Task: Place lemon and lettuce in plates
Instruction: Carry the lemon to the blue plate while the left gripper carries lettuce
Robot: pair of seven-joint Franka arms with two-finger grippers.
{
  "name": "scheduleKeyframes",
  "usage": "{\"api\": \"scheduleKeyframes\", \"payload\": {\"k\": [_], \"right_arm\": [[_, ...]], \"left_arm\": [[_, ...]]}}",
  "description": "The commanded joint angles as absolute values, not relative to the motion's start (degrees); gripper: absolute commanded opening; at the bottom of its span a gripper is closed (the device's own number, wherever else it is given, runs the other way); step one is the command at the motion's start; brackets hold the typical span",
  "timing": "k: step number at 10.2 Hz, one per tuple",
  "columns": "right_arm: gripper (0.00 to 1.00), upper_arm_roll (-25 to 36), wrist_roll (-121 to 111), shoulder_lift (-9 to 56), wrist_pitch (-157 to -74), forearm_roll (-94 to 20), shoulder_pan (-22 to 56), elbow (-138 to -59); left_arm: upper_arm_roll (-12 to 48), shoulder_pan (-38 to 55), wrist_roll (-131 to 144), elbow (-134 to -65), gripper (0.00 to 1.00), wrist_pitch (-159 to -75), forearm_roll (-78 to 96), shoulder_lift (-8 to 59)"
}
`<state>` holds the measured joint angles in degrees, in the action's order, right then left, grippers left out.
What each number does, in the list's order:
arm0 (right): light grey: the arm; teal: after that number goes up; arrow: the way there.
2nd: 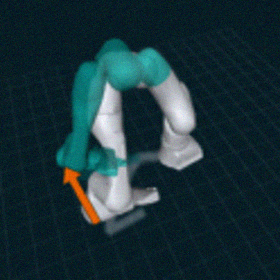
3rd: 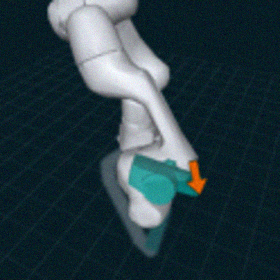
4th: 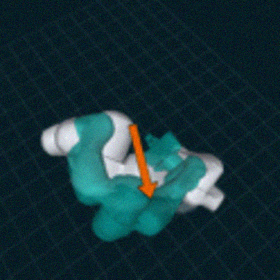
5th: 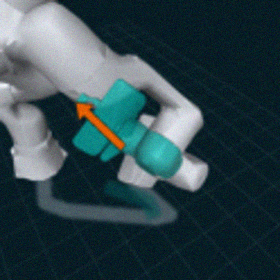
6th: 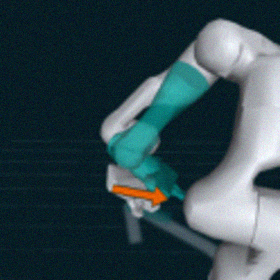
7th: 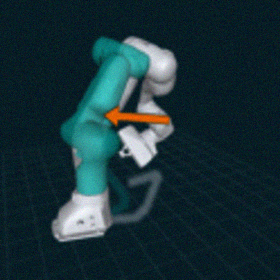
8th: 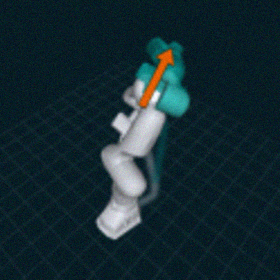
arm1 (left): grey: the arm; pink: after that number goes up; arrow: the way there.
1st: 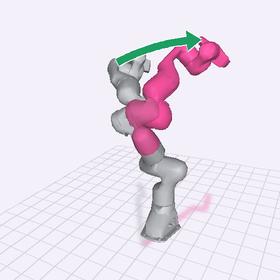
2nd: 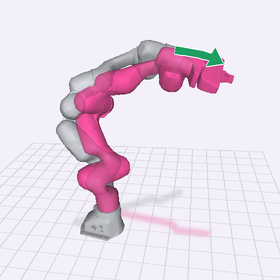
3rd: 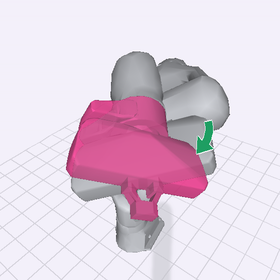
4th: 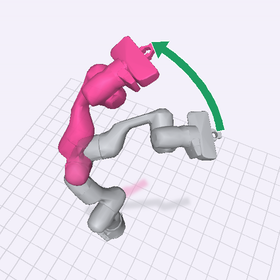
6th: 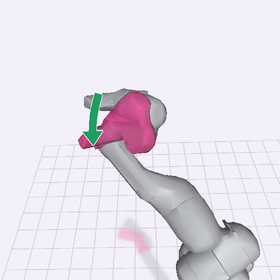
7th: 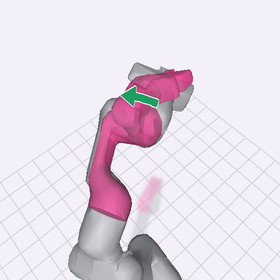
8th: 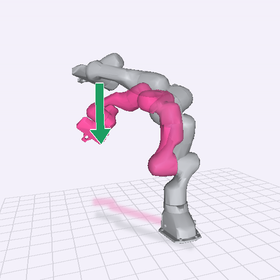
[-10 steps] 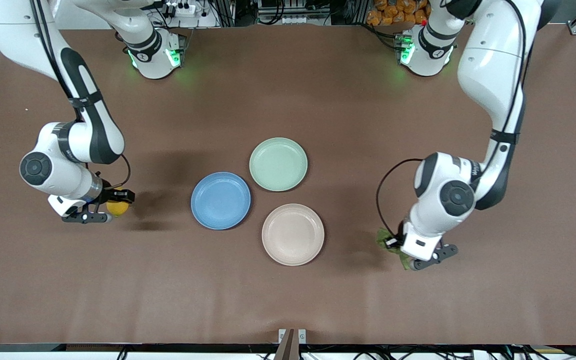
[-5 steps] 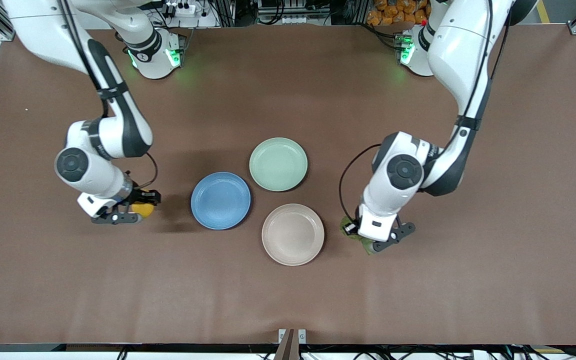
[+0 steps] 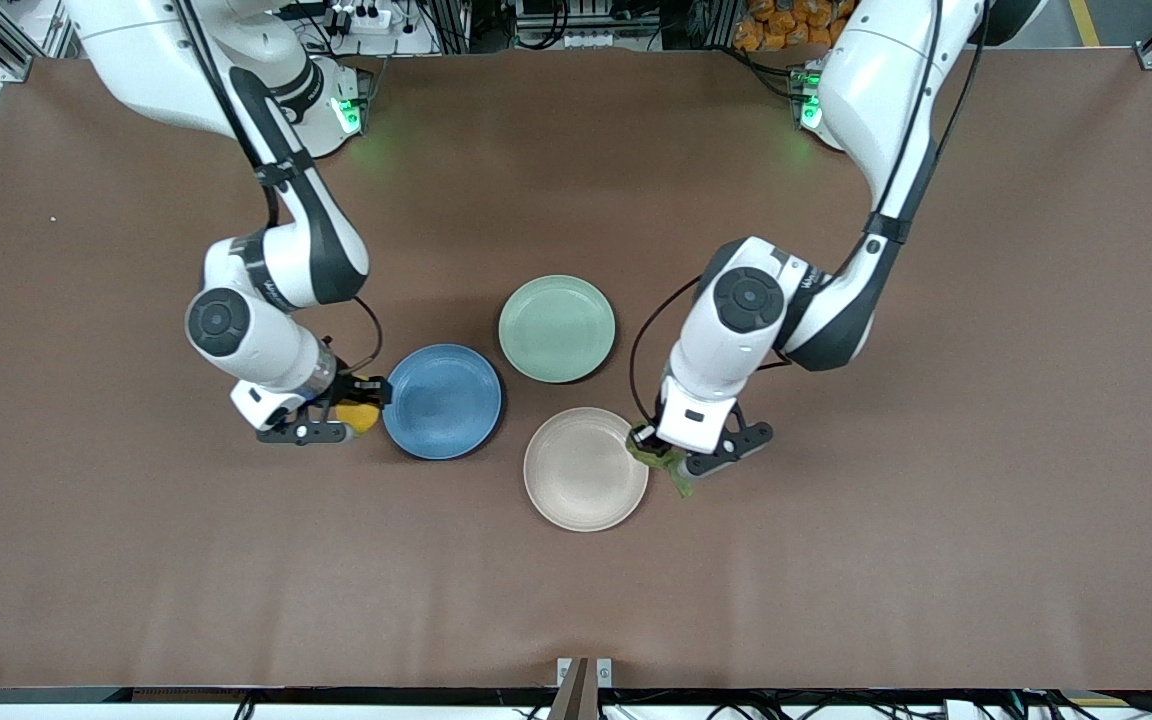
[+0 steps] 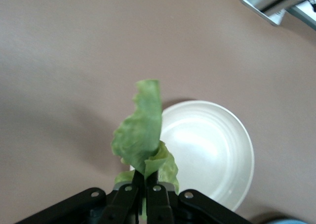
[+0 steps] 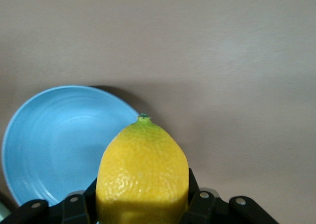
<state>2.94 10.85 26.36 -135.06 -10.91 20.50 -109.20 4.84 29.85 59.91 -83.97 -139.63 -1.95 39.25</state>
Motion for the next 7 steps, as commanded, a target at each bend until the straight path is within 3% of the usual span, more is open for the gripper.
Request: {"api": "scheduleKeyframes", "payload": {"k": [1,2,3,4,7], "right_arm": [[0.12,3.16,11.95,31.1,-135.0,-15.97,23.8,-105.21],[0.12,3.16,12.56,31.98,-135.7,-17.13,24.25,-104.86],[0.12,3.16,13.09,32.78,-136.31,-17.4,25.21,-104.77],[0.12,3.16,13.97,33.48,-137.01,-17.4,25.92,-104.77],[0.13,2.9,16.17,35.59,-140.0,-17.4,27.51,-104.42]], "left_arm": [[4.31,33.29,64.31,-84.2,0.0,-141.59,-2.28,39.98],[4.31,34.18,65.12,-84.29,0.0,-143.42,-2.46,40.51],[4.31,34.28,65.3,-84.29,0.28,-144.05,-2.2,40.87],[4.31,35.15,66.61,-84.29,0.98,-144.75,-2.55,40.96],[3.78,36.56,67.15,-84.46,1.0,-145.2,-2.72,40.78]]}}
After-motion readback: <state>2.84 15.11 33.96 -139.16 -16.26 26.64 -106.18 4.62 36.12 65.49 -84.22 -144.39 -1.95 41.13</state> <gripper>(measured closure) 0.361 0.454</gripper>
